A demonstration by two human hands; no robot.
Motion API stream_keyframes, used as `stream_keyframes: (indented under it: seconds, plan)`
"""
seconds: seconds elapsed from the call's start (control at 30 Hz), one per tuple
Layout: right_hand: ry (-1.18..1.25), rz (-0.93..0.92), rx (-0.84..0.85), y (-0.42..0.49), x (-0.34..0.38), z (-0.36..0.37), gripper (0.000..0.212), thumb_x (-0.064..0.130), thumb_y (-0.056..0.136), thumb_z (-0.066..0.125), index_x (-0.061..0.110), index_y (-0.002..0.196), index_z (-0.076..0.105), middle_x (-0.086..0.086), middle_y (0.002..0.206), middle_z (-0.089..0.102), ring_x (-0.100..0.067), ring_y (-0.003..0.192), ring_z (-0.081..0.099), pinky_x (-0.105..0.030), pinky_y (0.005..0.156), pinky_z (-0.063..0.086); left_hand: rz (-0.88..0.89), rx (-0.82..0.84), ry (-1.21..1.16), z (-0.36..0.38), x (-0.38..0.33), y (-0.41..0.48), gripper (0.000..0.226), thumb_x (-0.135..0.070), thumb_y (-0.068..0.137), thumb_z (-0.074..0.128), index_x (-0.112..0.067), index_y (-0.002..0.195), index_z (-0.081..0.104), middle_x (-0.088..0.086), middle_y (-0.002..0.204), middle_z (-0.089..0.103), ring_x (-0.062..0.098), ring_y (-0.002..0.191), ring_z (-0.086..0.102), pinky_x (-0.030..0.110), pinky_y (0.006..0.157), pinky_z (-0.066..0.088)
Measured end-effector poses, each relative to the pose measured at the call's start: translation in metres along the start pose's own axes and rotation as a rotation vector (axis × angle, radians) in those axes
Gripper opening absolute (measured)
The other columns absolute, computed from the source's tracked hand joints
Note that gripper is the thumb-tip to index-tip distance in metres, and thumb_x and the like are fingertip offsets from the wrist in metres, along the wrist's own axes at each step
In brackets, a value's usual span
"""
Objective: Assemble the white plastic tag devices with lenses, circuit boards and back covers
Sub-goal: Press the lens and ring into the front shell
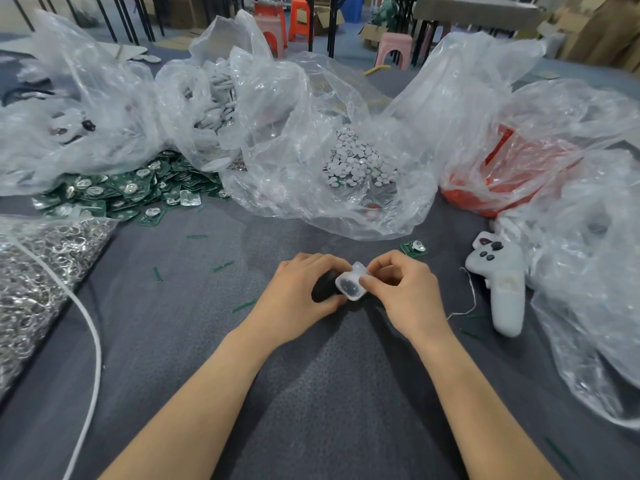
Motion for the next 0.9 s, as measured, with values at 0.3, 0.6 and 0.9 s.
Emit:
stream_keyframes:
  seconds: [0.3,0.6,0.9]
  plan:
    - [-0.003,0.019,0.043,0.0018,0.0003,-0.0030,0.018,0.015,0.078,0.077,0.026,0.072,0.064,0.008,0.070,0.069,0.006,0.062,0.060,-0.006,0.056,0.042,-0.003,0.030,0.023,0.0006,0.0016,0.0009,0.027,-0.030,0.083,0.071,-0.029,0.108,0.063,-0.014,0.107,0.064,0.010,0.107,0.052,0.042,0.096,0.039]
    - [-0.059,-0.035,0.046,-0.0009,0.0030,0.0002,0.022,0.014,0.079,0.076,0.029,0.070,0.062,0.010,0.071,0.067,0.002,0.064,0.060,-0.007,0.058,0.042,0.012,0.045,-0.024,-0.0002,-0.0021,0.0002,0.017,-0.016,0.083,0.069,-0.029,0.094,0.070,-0.017,0.111,0.065,0.011,0.110,0.054,0.044,0.098,0.039]
    - [-0.079,-0.058,-0.002,0.0015,0.0008,0.0028,0.016,0.018,0.079,0.076,0.026,0.081,0.063,0.004,0.085,0.065,-0.005,0.066,0.059,-0.009,0.060,0.043,0.033,0.050,0.002,-0.0010,-0.0041,-0.0003,0.016,-0.013,0.084,0.069,-0.026,0.092,0.072,-0.014,0.113,0.065,0.015,0.110,0.054,0.046,0.097,0.039]
Point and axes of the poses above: each hand's wrist, its own y-axis towards the middle knuckle, its own z-axis out of the palm, x = y × z, the point moved 4 cm from there along y, towards the middle knuckle
